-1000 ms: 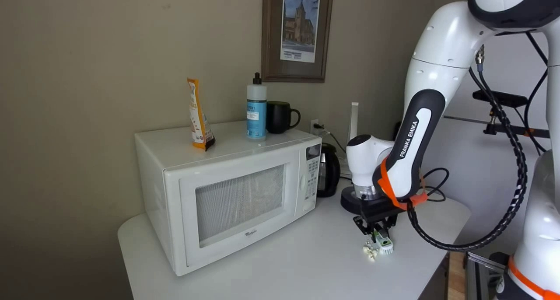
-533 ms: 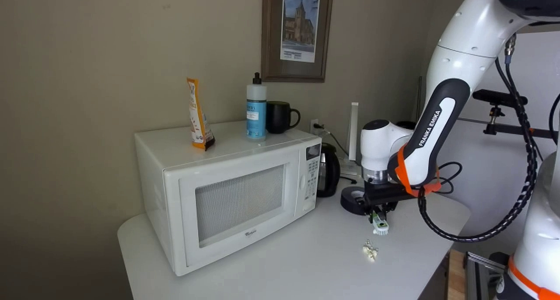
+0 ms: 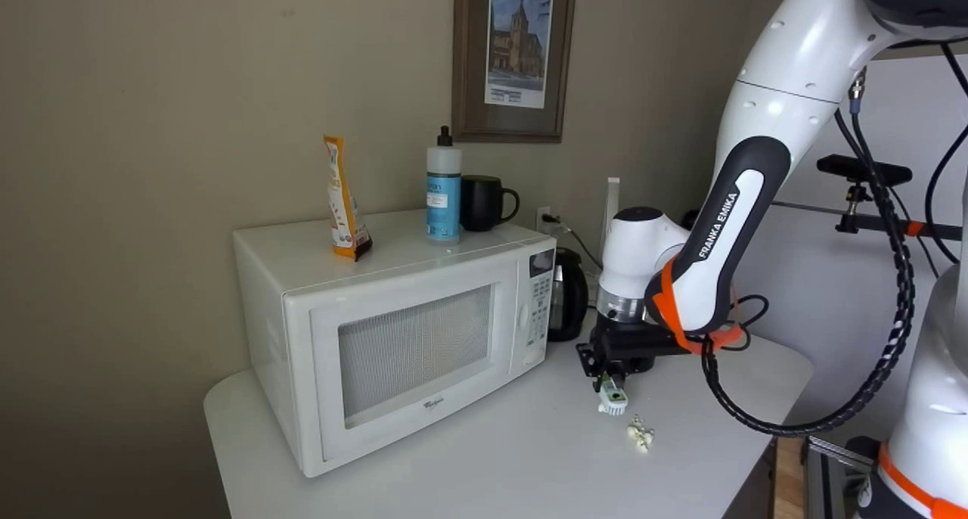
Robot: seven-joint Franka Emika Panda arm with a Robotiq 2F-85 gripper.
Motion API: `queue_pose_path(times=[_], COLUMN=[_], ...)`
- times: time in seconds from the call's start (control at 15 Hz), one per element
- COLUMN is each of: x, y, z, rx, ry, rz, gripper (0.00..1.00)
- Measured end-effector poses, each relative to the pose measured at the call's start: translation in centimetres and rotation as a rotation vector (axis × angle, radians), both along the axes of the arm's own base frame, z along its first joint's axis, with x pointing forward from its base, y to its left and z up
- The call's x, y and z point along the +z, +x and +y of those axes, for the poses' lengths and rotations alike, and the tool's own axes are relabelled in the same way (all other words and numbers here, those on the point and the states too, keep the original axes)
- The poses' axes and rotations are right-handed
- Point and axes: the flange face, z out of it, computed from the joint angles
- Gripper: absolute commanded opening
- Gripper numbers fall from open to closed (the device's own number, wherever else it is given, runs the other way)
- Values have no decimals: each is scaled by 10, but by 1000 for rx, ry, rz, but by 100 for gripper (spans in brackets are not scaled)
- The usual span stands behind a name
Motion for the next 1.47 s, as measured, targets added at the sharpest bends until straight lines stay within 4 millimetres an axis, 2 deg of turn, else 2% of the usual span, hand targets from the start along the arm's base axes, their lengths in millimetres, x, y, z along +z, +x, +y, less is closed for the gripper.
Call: queue_pose_path(times=[0.13, 0.4, 0.47, 0.6, 0.67, 0.87, 1.07, 1.27, 1.47], x=[-2, 1, -2, -9, -11, -11, -8, -2, 4], y=[6, 17, 19, 22, 24, 26, 33, 48, 68], z=[17, 37, 43, 50, 49, 46, 54, 65, 62], rx=[42, 45, 22, 34, 33, 20, -44, -182, -299], ry=[18, 62, 80, 84, 83, 84, 112, 168, 202], rz=[-40, -123, -122, -93, -87, -89, -118, -153, -185], gripper=[18, 18, 43, 43, 18, 18, 18, 18, 18])
